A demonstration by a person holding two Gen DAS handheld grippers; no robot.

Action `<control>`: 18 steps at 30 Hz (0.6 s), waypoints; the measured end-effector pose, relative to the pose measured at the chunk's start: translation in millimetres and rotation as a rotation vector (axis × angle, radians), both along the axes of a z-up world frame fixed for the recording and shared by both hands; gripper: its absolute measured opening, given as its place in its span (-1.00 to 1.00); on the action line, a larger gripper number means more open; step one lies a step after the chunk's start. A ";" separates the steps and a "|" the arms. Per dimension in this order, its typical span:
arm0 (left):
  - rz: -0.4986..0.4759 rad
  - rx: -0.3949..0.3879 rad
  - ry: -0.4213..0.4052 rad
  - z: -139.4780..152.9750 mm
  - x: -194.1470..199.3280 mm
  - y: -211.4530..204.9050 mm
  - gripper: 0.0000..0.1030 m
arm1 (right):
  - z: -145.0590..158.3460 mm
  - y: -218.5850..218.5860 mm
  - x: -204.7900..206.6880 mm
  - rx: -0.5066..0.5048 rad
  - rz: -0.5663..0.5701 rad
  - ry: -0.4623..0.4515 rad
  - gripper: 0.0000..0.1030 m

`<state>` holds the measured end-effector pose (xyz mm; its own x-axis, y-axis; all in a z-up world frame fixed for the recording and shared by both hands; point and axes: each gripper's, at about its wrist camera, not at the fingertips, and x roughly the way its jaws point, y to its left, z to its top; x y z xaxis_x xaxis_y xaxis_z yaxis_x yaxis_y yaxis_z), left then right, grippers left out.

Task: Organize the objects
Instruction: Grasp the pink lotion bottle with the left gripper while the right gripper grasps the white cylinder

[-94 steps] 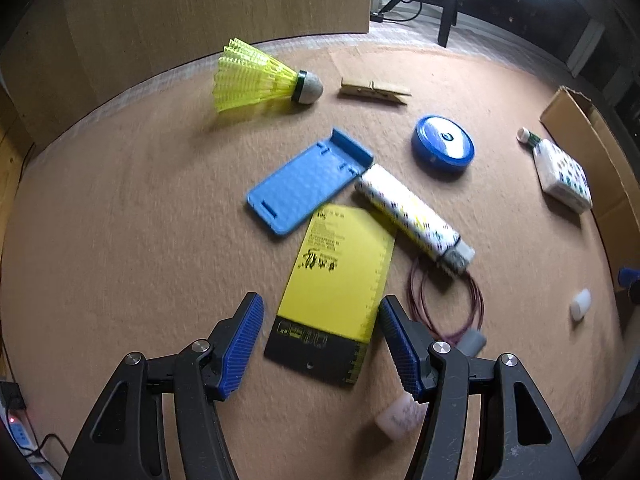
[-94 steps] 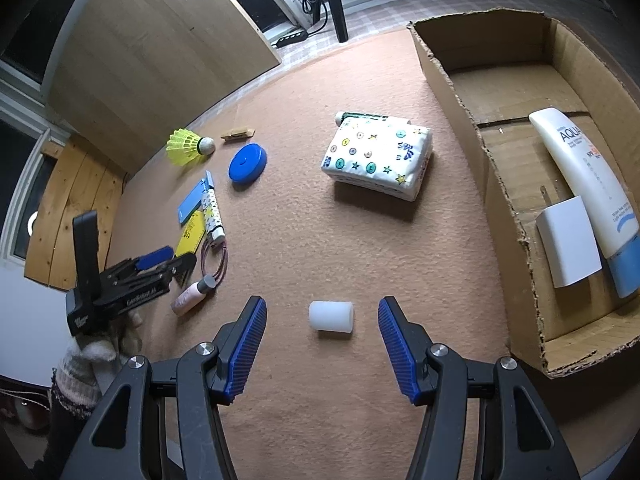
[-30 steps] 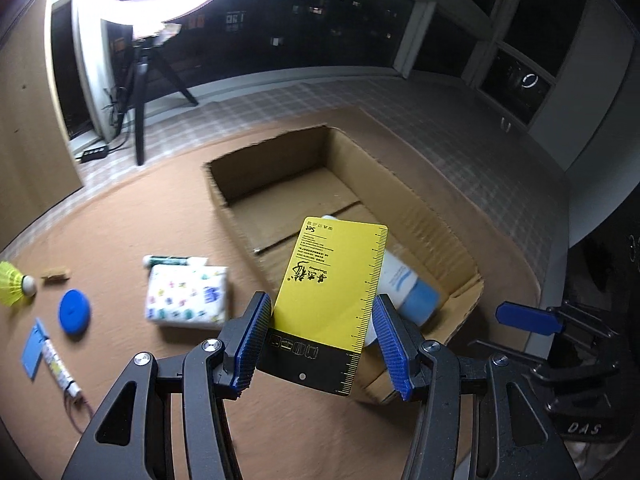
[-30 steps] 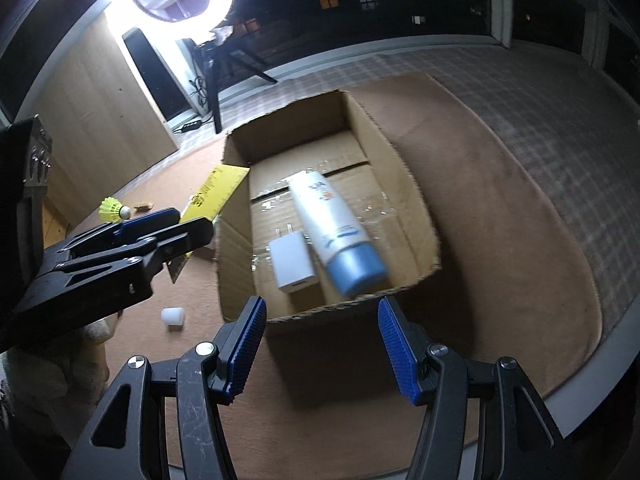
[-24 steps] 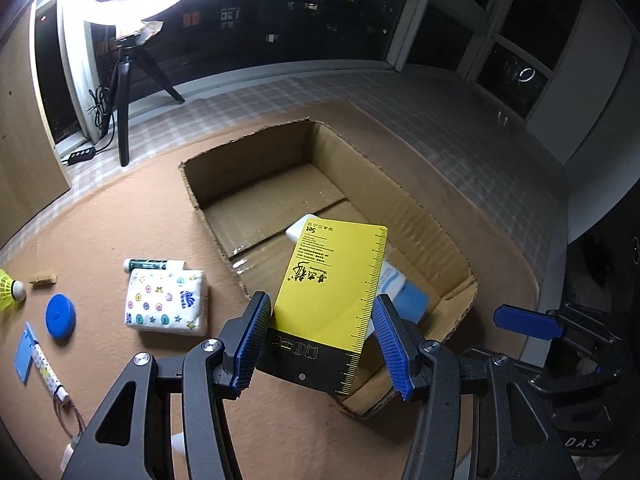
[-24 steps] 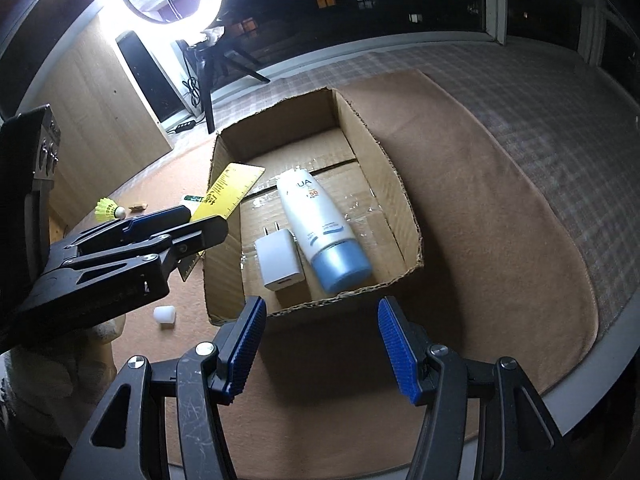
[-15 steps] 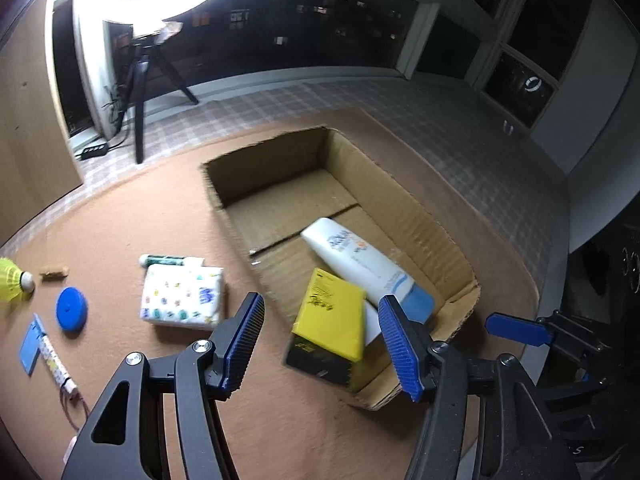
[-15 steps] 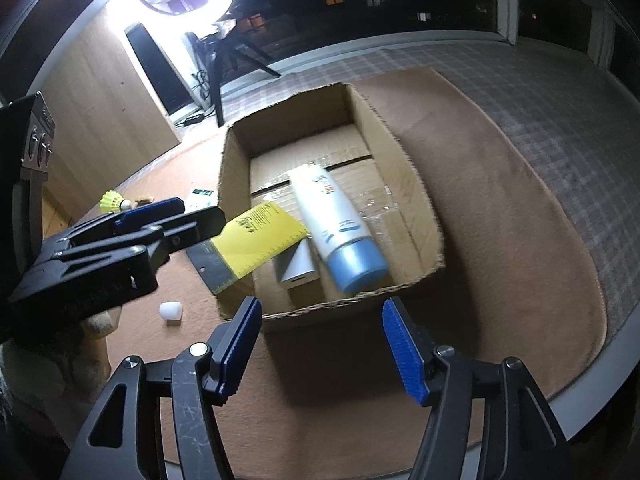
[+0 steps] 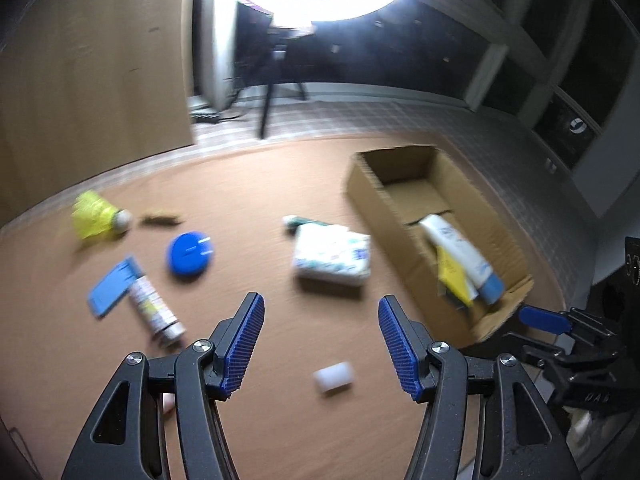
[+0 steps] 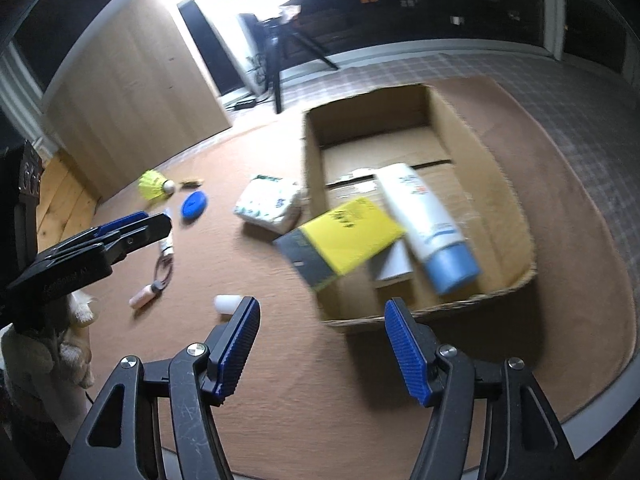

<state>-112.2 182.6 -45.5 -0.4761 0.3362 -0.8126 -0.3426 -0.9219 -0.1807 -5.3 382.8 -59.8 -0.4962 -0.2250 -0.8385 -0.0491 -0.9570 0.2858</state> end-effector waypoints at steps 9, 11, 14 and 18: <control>0.130 -0.027 -0.063 -25.6 17.3 -97.1 0.23 | -9.2 -56.5 -12.9 -0.006 0.125 -0.016 0.19; 0.148 -0.037 -0.084 -34.9 20.9 -113.9 0.23 | -13.3 -65.8 -15.6 -0.003 0.147 -0.025 0.19; 0.161 -0.068 -0.114 -50.4 26.5 -131.1 0.23 | -21.3 -80.6 -23.4 0.019 0.178 -0.046 0.19; 0.145 -0.113 -0.142 -70.5 29.7 -140.4 0.23 | -33.5 -97.2 -32.7 0.047 0.232 -0.072 0.19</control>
